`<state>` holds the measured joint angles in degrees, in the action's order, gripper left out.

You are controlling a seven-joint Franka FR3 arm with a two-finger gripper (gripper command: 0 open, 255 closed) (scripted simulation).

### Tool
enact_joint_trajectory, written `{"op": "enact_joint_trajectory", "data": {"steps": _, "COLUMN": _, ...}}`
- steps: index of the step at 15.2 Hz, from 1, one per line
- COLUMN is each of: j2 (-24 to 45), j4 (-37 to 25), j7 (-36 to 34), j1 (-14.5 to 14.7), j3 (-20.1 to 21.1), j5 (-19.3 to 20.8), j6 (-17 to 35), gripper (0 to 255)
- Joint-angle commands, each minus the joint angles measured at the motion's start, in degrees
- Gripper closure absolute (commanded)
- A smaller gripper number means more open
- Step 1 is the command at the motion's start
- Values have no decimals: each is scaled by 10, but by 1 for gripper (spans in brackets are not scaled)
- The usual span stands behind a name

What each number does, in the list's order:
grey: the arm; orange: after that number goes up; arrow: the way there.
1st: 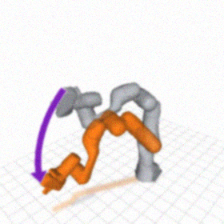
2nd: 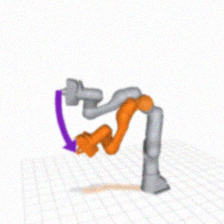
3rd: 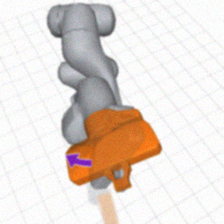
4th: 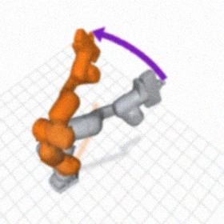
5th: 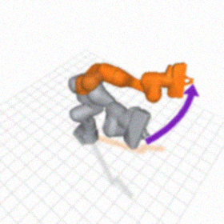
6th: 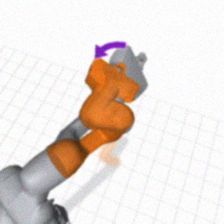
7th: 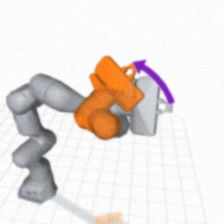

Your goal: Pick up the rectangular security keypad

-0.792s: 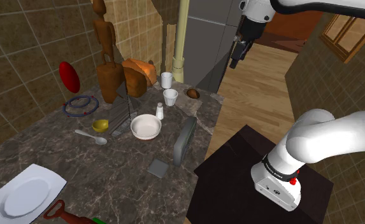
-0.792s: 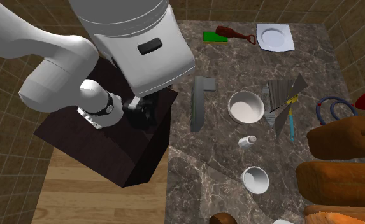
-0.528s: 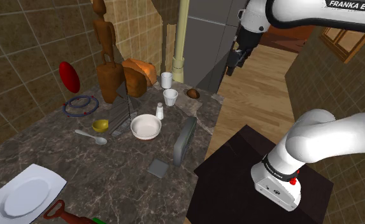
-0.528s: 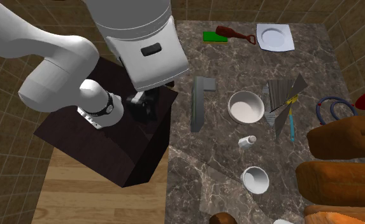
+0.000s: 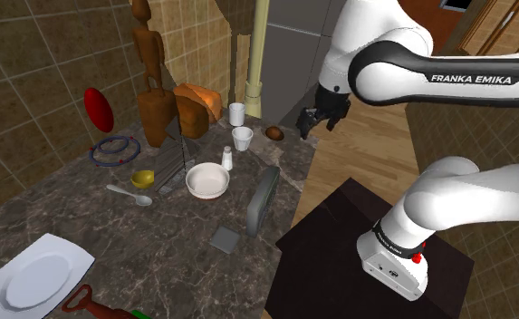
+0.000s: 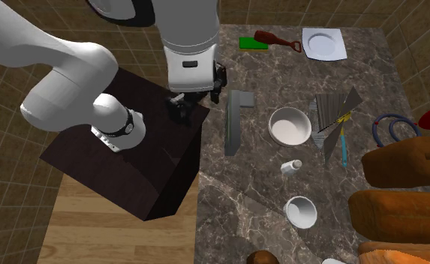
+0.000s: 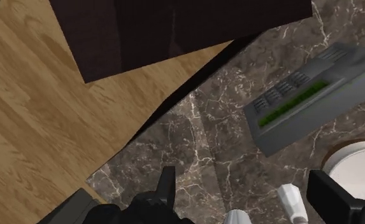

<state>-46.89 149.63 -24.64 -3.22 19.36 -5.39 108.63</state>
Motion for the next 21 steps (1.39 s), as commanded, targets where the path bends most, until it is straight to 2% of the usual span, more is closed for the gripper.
{"op": "enact_joint_trajectory", "data": {"steps": 1, "j2": 9, "j4": 19, "j7": -76, "j1": -9, "j3": 41, "j5": -18, "j6": 28, "gripper": 0}}
{"op": "enact_joint_trajectory", "data": {"steps": 6, "j2": 71, "j4": 35, "j7": -260, "j1": -48, "j3": 154, "j5": -50, "j6": 105, "gripper": 0}}
{"op": "enact_joint_trajectory", "data": {"steps": 9, "j2": 129, "j4": 26, "j7": -377, "j1": -91, "j3": 230, "j5": -54, "j6": 153, "gripper": 0}}
{"op": "enact_joint_trajectory", "data": {"steps": 11, "j2": 175, "j4": 14, "j7": -459, "j1": -132, "j3": 286, "j5": -44, "j6": 184, "gripper": 0}}
{"op": "enact_joint_trajectory", "data": {"steps": 14, "j2": 256, "j4": -13, "j7": -597, "j1": -218, "j3": 384, "j5": -1, "j6": 227, "gripper": 0}}
{"op": "enact_joint_trajectory", "data": {"steps": 16, "j2": 324, "j4": -37, "j7": -709, "j1": -304, "j3": 469, "j5": 61, "j6": 250, "gripper": 0}}
{"op": "enact_joint_trajectory", "data": {"steps": 21, "j2": 390, "j4": -36, "j7": -788, "j1": -383, "j3": 545, "j5": 145, "j6": 282, "gripper": 0}}
